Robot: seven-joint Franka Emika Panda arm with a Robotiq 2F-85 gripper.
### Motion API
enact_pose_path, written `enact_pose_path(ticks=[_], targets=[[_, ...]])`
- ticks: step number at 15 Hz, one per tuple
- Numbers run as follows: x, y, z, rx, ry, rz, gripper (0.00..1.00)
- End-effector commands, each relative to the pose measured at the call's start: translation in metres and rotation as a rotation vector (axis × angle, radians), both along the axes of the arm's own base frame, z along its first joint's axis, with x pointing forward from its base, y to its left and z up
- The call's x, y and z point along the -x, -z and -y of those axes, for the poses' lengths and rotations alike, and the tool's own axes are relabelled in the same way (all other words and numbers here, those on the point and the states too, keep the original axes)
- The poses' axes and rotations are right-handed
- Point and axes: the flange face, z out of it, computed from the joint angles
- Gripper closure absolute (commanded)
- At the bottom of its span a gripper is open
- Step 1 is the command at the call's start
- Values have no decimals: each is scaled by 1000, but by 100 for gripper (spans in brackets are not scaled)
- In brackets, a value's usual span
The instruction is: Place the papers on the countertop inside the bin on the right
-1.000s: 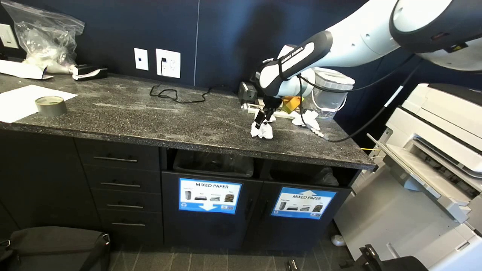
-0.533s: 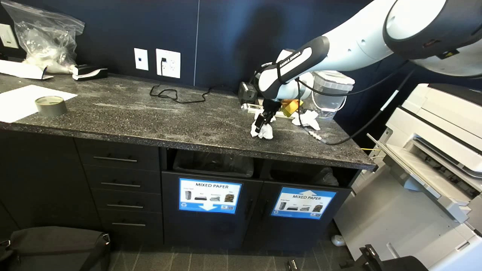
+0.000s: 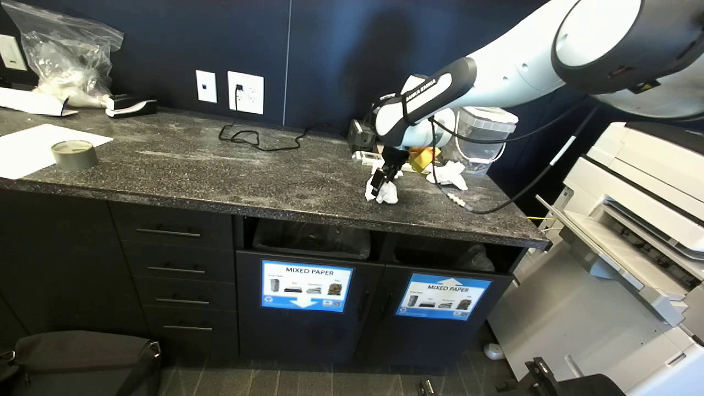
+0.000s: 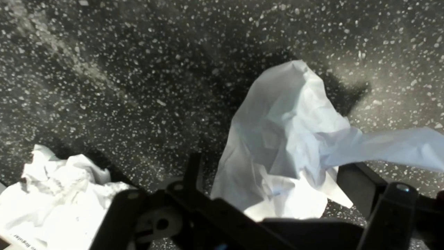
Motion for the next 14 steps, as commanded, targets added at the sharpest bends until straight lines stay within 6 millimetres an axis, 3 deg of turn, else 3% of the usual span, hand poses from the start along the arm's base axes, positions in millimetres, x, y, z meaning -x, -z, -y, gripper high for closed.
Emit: enact_pose_path(ticks=[1, 4, 9, 14], targets=[[-9, -1, -2, 15, -13, 3, 25], [-10, 2, -3, 16, -16, 0, 51], [-10, 2, -3, 24, -20, -11, 87], [-6, 7, 6, 44, -17, -37, 90]])
